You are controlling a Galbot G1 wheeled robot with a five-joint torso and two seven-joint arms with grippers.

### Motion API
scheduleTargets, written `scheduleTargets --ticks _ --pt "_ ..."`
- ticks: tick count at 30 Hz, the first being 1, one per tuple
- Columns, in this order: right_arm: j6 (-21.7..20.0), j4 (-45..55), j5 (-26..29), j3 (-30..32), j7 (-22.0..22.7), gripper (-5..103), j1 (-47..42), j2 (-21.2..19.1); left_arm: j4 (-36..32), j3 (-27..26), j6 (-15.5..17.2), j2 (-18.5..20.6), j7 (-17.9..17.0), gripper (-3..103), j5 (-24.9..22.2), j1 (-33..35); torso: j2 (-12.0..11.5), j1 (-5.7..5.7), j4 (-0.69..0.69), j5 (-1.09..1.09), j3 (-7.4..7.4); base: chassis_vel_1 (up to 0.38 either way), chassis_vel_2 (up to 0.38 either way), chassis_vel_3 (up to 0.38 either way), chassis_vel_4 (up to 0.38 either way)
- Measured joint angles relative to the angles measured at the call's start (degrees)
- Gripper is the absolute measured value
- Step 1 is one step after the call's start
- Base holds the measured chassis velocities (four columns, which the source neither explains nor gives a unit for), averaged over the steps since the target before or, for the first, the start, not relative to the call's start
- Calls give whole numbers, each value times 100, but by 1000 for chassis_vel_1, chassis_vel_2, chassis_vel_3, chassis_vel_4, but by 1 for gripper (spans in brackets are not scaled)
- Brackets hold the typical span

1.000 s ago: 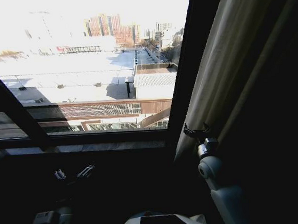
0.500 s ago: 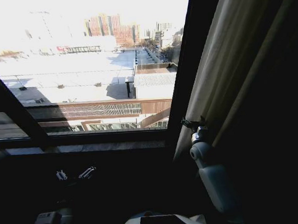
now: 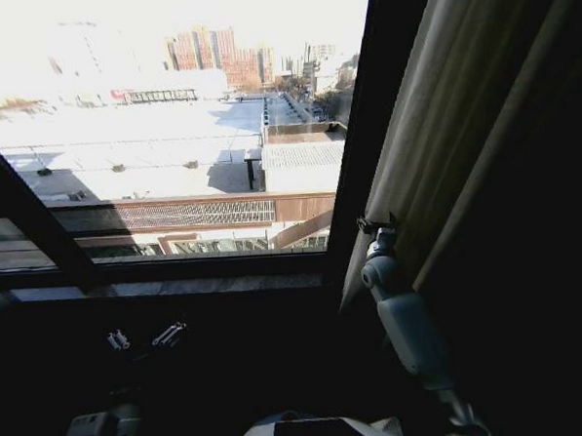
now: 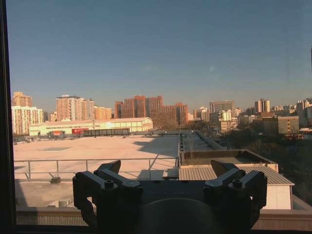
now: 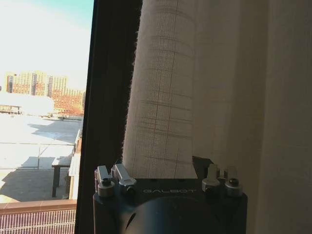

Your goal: Open the curtains by pulling them apart, changing their state from closed to fully open.

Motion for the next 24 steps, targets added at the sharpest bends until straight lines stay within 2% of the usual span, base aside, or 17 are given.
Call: scheduleTargets --ticks 1,3,7,9,10,13,16,18,20,24 --pt "0 -9 3 -8 0 66 3 -30 0 13 -2 -24 0 100 4 -4 0 0 0 0 0 0 0 0 0" --pt "0 -10 14 -16 0 66 4 -58 0 25 -8 -48 0 100 10 -11 0 0 0 1 0 0 0 0 0" --pt "-1 19 153 -101 1 45 44 -178 0 41 -49 -98 0 100 19 -63 0 -1 0 0 -1 0 0 0 0" --pt "-2 34 196 -139 1 45 70 -212 0 35 -54 -109 0 100 18 -81 0 -1 0 0 -1 0 0 0 0" --pt "-5 53 247 -186 1 33 107 -254 0 30 -58 -129 1 100 19 -97 0 0 0 0 -1 0 0 0 0" --pt "-6 60 293 -234 0 28 144 -298 0 24 -63 -154 0 100 20 -107 0 0 0 0 -1 0 0 0 0" --pt "-8 89 413 -312 -1 12 203 -353 0 11 -80 -212 -7 100 22 -113 0 0 0 0 -1 0 0 0 0" --pt "-9 98 437 -326 -1 12 214 -361 0 6 -86 -219 -8 100 23 -113 0 0 0 1 -1 0 0 0 0" --pt "-12 141 505 -377 -3 2 249 -397 0 -13 -108 -237 -9 100 25 -121 0 0 0 0 -1 0 0 0 0" --pt "-17 237 579 -406 -10 0 252 -458 0 -20 -120 -256 -11 100 29 -135 0 0 0 0 -1 0 0 0 0"
